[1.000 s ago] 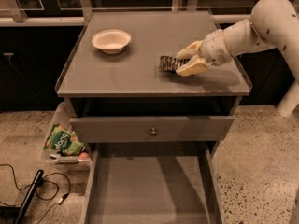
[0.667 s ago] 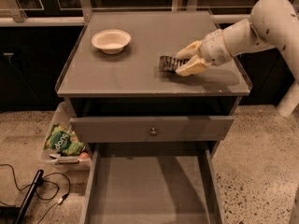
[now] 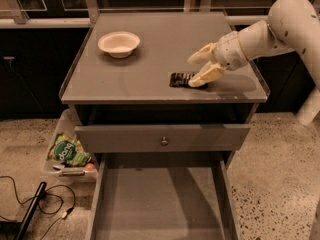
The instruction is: Pick rxbar chocolate from middle drawer and place on counter
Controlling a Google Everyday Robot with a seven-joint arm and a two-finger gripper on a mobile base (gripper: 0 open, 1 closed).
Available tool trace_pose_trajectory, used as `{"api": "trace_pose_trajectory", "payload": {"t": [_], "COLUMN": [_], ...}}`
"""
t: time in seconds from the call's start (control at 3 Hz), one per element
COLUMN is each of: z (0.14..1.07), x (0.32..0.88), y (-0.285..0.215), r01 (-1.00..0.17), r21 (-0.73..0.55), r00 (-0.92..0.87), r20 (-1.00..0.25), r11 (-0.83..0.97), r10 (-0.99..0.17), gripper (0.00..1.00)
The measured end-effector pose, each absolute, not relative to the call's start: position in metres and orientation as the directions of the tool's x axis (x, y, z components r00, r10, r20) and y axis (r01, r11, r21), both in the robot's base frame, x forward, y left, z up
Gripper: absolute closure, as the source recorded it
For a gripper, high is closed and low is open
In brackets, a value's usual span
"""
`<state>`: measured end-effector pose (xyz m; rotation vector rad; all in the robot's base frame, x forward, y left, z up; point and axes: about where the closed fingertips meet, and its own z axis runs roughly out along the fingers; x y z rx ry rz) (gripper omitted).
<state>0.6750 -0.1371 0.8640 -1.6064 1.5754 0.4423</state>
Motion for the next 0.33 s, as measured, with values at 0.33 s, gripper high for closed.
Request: {"api": "trace_pose_trajectory", "payload": {"t": [0.33], "z": [0.8640], "x": [0.6750], "y": [-0.1371], "r01": [-0.944], "r21": [-0.305], "r00": [0.154], "r20": [-0.740], "r11": [0.123], "r10": [-0.655], "gripper": [0.00]}}
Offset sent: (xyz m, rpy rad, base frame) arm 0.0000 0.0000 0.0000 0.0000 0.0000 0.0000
